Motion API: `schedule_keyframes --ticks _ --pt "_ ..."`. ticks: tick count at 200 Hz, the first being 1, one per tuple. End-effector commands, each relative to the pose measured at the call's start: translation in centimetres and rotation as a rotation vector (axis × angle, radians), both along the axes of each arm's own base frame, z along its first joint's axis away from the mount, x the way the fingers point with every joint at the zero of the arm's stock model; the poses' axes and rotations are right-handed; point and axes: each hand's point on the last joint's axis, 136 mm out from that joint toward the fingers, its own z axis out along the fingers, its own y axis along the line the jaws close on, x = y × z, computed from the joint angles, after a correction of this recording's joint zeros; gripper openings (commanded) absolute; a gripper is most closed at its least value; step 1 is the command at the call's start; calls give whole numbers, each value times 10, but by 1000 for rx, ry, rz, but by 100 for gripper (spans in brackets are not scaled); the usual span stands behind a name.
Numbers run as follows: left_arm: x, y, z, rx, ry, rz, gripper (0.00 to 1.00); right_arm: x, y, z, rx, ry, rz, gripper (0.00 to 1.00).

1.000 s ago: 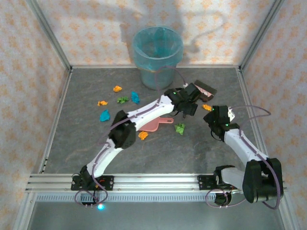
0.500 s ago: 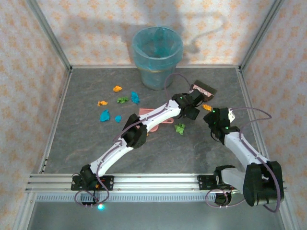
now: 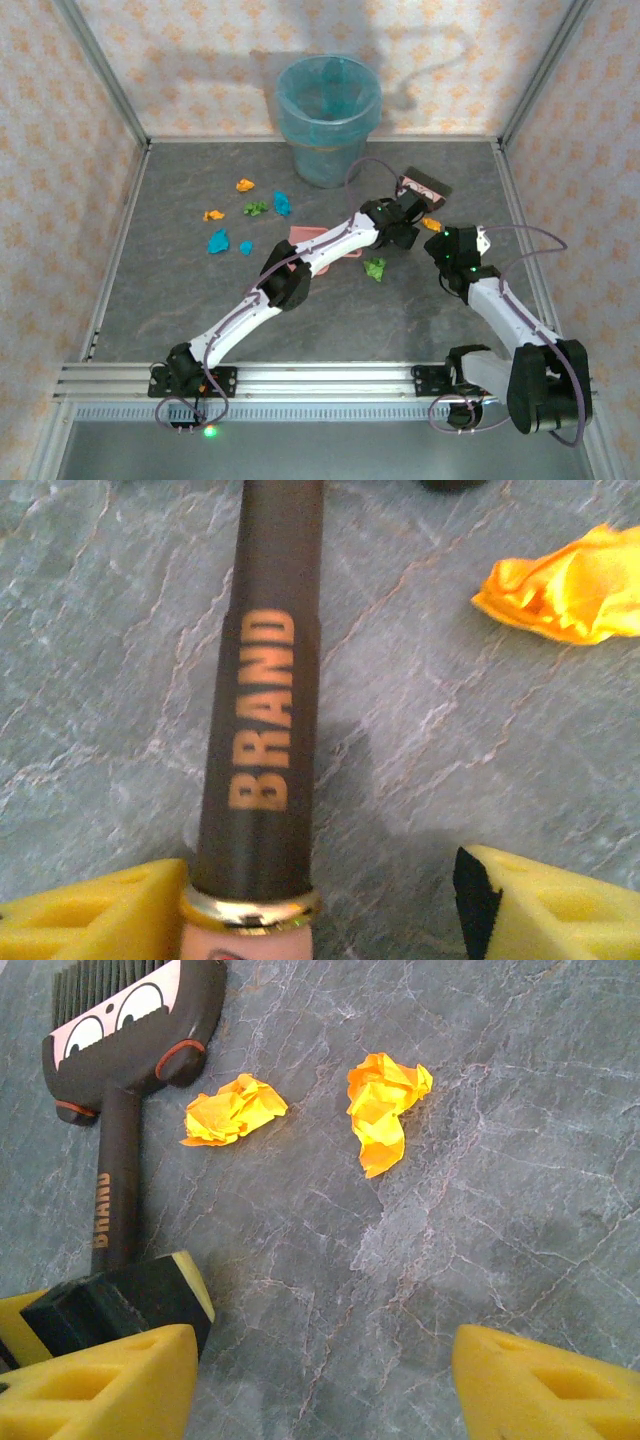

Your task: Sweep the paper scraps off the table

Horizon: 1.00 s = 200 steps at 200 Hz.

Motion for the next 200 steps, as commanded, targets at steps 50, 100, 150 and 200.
schedule_keyframes --ticks 50,100,150,200 --pt "8 -5 14 -79 -1 42 43 1 -1 2 2 -23 -11 68" --pt "3 1 24 -96 27 110 24 1 -1 2 3 -24 -9 68" --pt "-6 20 57 -137 60 289 9 1 -1 2 2 -24 -7 68" --pt "-37 43 61 -175 159 502 9 2 2 2 7 -24 9 68"
